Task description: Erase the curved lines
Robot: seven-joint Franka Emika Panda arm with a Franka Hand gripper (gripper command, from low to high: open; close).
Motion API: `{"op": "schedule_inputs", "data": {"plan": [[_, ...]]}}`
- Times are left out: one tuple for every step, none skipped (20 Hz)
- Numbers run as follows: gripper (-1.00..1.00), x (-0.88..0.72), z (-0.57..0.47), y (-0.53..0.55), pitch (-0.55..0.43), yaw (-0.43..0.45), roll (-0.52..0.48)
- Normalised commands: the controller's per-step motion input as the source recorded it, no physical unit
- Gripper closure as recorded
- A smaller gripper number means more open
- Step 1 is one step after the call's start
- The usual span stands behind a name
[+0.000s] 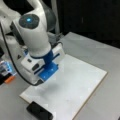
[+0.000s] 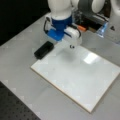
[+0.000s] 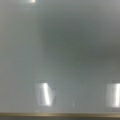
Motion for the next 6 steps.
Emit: {"op": "schedule_inputs", "data": {"plan": [[-1.0,-0.17,-0.02,0.24,-0.021,-0.04,-0.104],[-1.0,-0.17,-0.03,0.2,-0.022,-0.032,-0.1],[-1.0,-0.16,-0.03,0.16,-0.023,-0.023,-0.095],[-1.0,-0.16,-0.04,0.13,-0.024,-0.017,-0.092],[-1.0,-0.16,-0.05,0.11,-0.035,-0.097,-0.106],[-1.0,-0.16,-0.06,0.11,-0.033,-0.126,-0.125]]}}
